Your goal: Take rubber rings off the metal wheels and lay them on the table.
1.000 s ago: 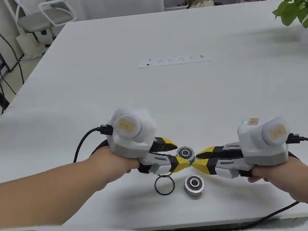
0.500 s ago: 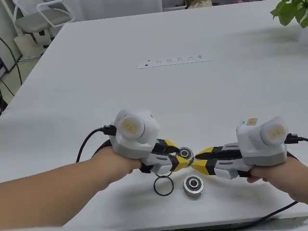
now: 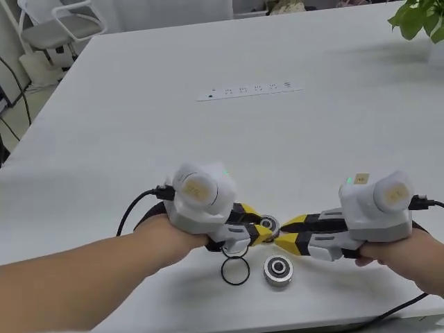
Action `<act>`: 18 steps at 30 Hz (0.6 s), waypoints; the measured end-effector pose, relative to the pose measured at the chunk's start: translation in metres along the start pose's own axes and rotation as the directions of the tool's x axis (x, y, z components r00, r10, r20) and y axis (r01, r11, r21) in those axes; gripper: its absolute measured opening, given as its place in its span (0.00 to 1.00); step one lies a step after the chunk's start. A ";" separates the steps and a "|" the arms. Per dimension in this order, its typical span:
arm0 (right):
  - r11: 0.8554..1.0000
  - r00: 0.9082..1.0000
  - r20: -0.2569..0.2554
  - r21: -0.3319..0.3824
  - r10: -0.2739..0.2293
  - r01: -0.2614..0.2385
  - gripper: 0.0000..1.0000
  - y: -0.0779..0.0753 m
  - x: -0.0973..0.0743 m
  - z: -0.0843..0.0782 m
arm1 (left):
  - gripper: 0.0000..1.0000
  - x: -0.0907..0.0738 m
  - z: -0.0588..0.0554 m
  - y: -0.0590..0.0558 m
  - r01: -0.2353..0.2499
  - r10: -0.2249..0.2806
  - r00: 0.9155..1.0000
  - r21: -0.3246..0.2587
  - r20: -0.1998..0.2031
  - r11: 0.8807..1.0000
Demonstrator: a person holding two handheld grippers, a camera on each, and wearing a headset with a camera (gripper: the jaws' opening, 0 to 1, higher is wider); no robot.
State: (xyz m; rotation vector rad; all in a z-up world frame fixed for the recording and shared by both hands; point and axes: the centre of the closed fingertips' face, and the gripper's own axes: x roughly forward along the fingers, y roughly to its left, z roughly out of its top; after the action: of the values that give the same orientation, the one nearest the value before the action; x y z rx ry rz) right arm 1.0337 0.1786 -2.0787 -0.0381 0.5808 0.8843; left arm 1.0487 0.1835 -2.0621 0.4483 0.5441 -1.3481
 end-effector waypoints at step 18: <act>1.000 0.999 -0.017 -0.011 -0.029 0.029 0.02 -0.003 0.000 -0.002 | 0.08 0.002 0.001 0.000 -0.028 0.028 1.000 -0.011 0.007 1.000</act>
State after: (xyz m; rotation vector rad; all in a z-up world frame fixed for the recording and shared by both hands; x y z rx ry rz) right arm 1.0346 0.1762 -2.0803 -0.0638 0.5896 0.8599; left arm 1.0490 0.1813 -2.0628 0.4404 0.5373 -1.3192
